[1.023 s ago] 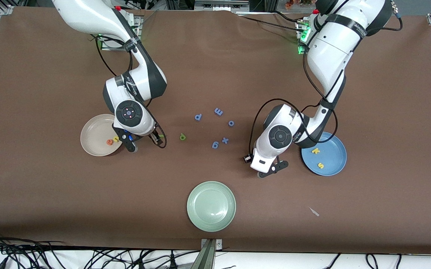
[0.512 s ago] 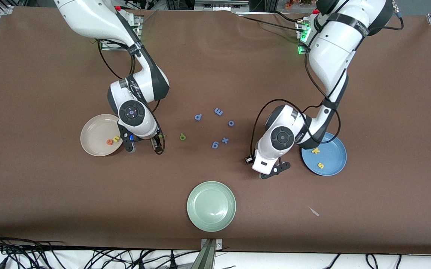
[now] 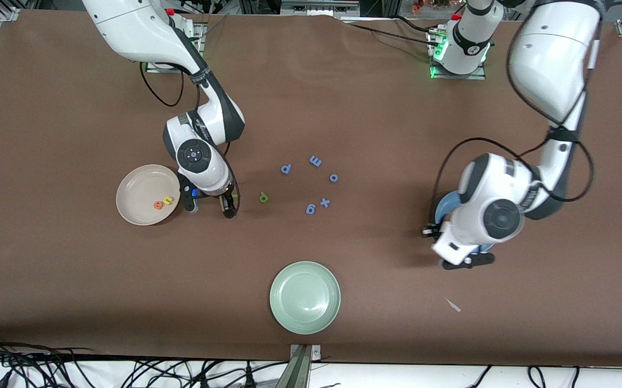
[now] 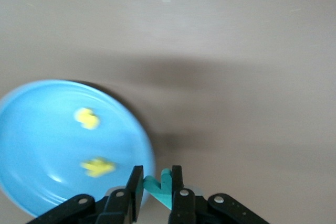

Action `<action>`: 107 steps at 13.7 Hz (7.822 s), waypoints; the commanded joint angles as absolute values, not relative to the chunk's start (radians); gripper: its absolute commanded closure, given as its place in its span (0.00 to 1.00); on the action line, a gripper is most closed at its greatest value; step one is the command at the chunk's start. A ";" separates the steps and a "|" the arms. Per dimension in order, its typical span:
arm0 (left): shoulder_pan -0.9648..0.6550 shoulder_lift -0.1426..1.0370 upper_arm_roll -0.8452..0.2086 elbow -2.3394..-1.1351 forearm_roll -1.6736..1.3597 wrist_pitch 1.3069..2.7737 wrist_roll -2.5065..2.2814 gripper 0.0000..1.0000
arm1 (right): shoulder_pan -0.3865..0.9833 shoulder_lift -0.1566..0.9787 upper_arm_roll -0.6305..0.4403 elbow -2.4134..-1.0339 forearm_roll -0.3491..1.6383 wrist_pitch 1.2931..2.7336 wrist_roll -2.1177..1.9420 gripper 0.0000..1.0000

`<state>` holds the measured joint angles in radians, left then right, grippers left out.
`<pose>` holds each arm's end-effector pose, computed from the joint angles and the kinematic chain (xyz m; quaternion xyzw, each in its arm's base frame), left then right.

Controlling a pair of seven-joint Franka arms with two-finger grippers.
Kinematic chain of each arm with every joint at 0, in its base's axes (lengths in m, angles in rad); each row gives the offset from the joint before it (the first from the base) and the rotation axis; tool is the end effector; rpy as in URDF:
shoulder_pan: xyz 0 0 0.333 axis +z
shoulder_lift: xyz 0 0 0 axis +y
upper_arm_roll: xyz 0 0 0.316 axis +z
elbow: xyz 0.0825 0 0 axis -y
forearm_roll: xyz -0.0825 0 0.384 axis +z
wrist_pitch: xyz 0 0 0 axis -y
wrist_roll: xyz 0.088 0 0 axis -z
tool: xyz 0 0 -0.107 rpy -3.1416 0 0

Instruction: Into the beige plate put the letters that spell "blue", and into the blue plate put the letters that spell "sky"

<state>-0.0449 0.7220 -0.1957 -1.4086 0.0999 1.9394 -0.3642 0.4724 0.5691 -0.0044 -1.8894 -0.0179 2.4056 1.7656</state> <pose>0.6935 -0.1370 0.2666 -0.9942 -0.0575 0.0909 0.0058 0.5608 0.2835 0.1975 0.8008 -0.5983 -0.0053 0.0269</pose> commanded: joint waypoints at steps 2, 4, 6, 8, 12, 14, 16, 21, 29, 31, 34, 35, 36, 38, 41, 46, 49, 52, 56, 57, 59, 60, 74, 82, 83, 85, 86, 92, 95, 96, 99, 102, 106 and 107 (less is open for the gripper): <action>0.009 0.707 -0.207 -1.470 0.117 1.941 -0.229 0.00 | 0.474 0.548 0.008 -1.980 -0.017 2.509 1.793 0.01; 0.017 0.672 -0.212 -1.463 0.103 1.907 -0.177 0.00 | 0.472 0.551 0.009 -1.980 -0.015 2.517 1.793 0.05; 0.008 0.585 -0.225 -1.445 0.100 1.800 -0.175 0.00 | 0.474 0.558 0.011 -1.980 -0.018 2.523 1.792 0.19; 0.009 0.464 -0.258 -1.443 0.100 1.738 -0.167 0.00 | 0.474 0.561 0.015 -1.980 -0.018 2.536 1.784 0.41; 0.015 0.272 -0.268 -1.419 0.084 1.726 -0.169 0.00 | 0.474 0.575 0.017 -1.979 -0.020 2.533 1.721 0.95; 0.028 0.198 -0.236 -1.419 0.026 1.703 -0.169 0.00 | 0.474 0.574 0.017 -1.980 -0.020 2.516 1.668 1.00; 0.020 0.105 -0.192 -1.498 0.014 1.674 -0.169 0.00 | 0.474 0.569 0.017 -1.970 -0.020 2.467 1.620 1.00; 0.031 -0.058 -0.163 -1.720 0.015 1.668 -0.166 0.00 | 0.434 0.522 -0.006 -1.858 -0.017 2.174 1.366 1.00; 0.031 -0.014 -0.164 -1.674 0.012 1.647 -0.167 0.00 | 0.194 0.537 -0.028 -1.743 -0.017 1.878 0.817 1.00; 0.031 -0.012 -0.164 -1.666 0.012 1.647 -0.166 0.00 | 0.163 0.569 -0.029 -1.738 -0.038 1.879 0.750 0.80; 0.032 -0.012 -0.163 -1.666 0.012 1.647 -0.167 0.00 | 0.161 0.568 -0.028 -1.703 -0.041 1.884 0.742 0.00; 0.032 -0.012 -0.163 -1.666 0.012 1.647 -0.167 0.00 | 0.167 0.563 -0.023 -1.689 -0.038 1.881 0.749 0.00; 0.032 -0.012 -0.163 -1.666 0.012 1.647 -0.167 0.00 | 0.181 0.561 -0.021 -1.675 -0.034 1.878 0.756 0.00; 0.038 -0.012 -0.163 -1.666 0.012 1.647 -0.167 0.00 | 0.198 0.563 -0.015 -1.660 -0.022 1.879 0.797 0.00; 0.038 -0.003 -0.163 -1.663 0.012 1.647 -0.167 0.00 | 0.209 0.569 0.070 -1.617 0.040 1.898 0.810 0.00; 0.035 0.000 -0.167 -1.661 0.012 1.647 -0.169 0.00 | 0.316 0.607 0.081 -1.608 0.112 2.080 0.811 0.00; 0.026 0.000 -0.169 -1.658 0.014 1.647 -0.169 0.00 | 0.386 0.646 0.081 -1.608 0.114 2.195 0.811 0.00; 0.035 0.002 -0.169 -1.657 0.014 1.647 -0.169 0.00 | 0.437 0.696 0.081 -1.608 0.114 2.249 0.811 0.00; 0.040 0.002 -0.167 -1.657 0.014 1.647 -0.169 0.00 | 0.463 0.732 0.083 -1.608 0.114 2.275 0.811 0.00; 0.038 0.002 -0.167 -1.655 0.014 1.647 -0.169 0.00 | 0.469 0.739 0.083 -1.609 0.114 2.276 0.811 0.00; 0.035 0.002 -0.169 -1.657 0.014 1.647 -0.169 0.00 | 0.489 0.756 0.083 -1.611 0.114 2.279 0.811 0.00; 0.035 0.002 -0.169 -1.655 0.015 1.647 -0.169 0.00 | 0.494 0.758 0.083 -1.614 0.115 2.287 0.811 0.01; 0.034 0.002 -0.169 -1.655 0.014 1.641 -0.169 0.00 | 0.489 0.753 0.080 -1.605 0.115 2.292 0.808 0.86; 0.034 0.002 -0.169 -1.657 0.014 1.641 -0.169 0.00 | 0.377 0.651 0.002 -1.572 0.098 1.999 0.577 0.86; 0.034 0.002 -0.169 -1.657 0.014 1.641 -0.169 0.00 | 0.377 0.638 -0.033 -1.572 0.100 1.974 0.537 0.86; 0.034 0.002 -0.169 -1.655 0.014 1.641 -0.169 0.00 | 0.376 0.632 -0.113 -1.574 0.107 1.896 0.432 0.86; 0.034 0.002 -0.169 -1.655 0.014 1.640 -0.169 0.00 | 0.374 0.632 -0.147 -1.574 0.107 1.872 0.396 0.86; 0.034 0.002 -0.169 -1.657 0.014 1.640 -0.169 0.00 | 0.296 0.643 -0.235 -1.574 0.107 1.764 0.264 0.63; 0.034 0.002 -0.169 -1.657 0.014 1.640 -0.170 0.00 | 0.294 0.644 -0.233 -1.565 0.112 1.735 0.276 0.00; 0.032 0.002 -0.170 -1.657 0.014 1.640 -0.170 0.00 | 0.302 0.641 -0.232 -1.554 0.112 1.736 0.278 0.00; 0.032 0.002 -0.169 -1.657 0.014 1.640 -0.169 0.00 | 0.305 0.626 -0.227 -1.481 0.133 1.708 0.272 0.00; 0.032 0.002 -0.169 -1.657 0.014 1.640 -0.170 0.00 | 0.310 0.611 -0.225 -1.372 0.183 1.562 0.272 0.00; 0.034 0.002 -0.169 -1.657 0.014 1.640 -0.169 0.00 | 0.311 0.589 -0.227 -1.240 0.178 1.396 0.262 0.00; 0.034 0.002 -0.169 -1.657 0.014 1.640 -0.169 0.00 | 0.314 0.566 -0.229 -1.238 0.173 1.397 0.261 0.00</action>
